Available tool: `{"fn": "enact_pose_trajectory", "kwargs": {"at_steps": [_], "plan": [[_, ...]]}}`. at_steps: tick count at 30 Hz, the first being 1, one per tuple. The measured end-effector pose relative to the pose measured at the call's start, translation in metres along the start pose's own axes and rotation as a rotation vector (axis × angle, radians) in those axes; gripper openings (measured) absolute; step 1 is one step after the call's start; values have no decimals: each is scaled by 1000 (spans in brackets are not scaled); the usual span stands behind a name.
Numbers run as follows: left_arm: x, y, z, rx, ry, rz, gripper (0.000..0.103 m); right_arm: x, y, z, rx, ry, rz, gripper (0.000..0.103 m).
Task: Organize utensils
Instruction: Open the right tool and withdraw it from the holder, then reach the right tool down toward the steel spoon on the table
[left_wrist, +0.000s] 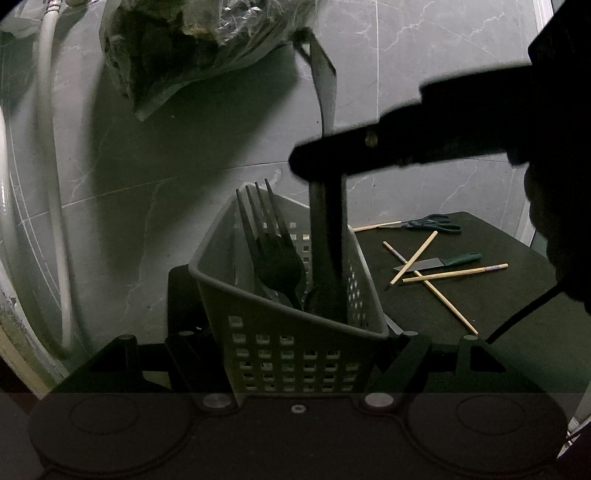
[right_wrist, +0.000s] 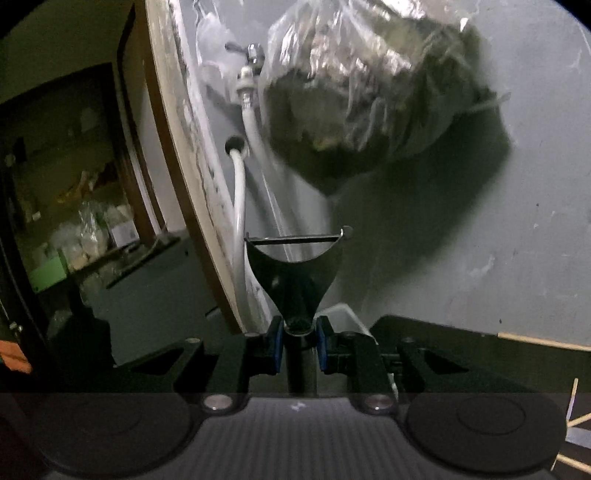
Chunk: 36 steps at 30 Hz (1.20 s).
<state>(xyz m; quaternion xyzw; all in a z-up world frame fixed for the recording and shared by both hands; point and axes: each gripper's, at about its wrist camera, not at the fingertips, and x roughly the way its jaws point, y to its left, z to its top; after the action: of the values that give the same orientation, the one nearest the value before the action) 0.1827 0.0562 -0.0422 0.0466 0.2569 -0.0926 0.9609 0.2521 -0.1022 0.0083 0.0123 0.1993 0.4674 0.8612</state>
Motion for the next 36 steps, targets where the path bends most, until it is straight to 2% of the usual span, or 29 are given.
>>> {"fn": "enact_pose_trajectory", "kwargs": {"at_steps": [4,9,11,14,15,19,22,25,30,34,36], "plan": [[0,0,0,0,0,0,77,2,3,-8,-17,29,-1,25],[0,0,0,0,0,0,77,5,5,-13,-34,77,-15,40],[0,0,0,0,0,0,77,6,7,-12,-55,89,-22,64],[0,1,0,0,0,-1,77,4,10,-12,-80,106,-33,89],[0,1,0,1,0,-2,77,3,12,-12,-91,117,-42,91],[1,1,0,0,1,-3,77,-3,12,-12,-113,128,-78,97],[1,1,0,0,1,-4,77,-13,6,-12,-85,100,-106,99],[0,0,0,1,1,-4,77,-25,-3,-11,-46,42,-159,103],[1,0,0,1,-2,1,77,-44,-27,-7,39,-53,-291,103],[1,0,-1,-2,-2,1,77,-44,-53,-9,74,-45,-384,103],[1,-1,-1,-1,-1,2,77,-40,-68,-13,77,-14,-411,103]]}}
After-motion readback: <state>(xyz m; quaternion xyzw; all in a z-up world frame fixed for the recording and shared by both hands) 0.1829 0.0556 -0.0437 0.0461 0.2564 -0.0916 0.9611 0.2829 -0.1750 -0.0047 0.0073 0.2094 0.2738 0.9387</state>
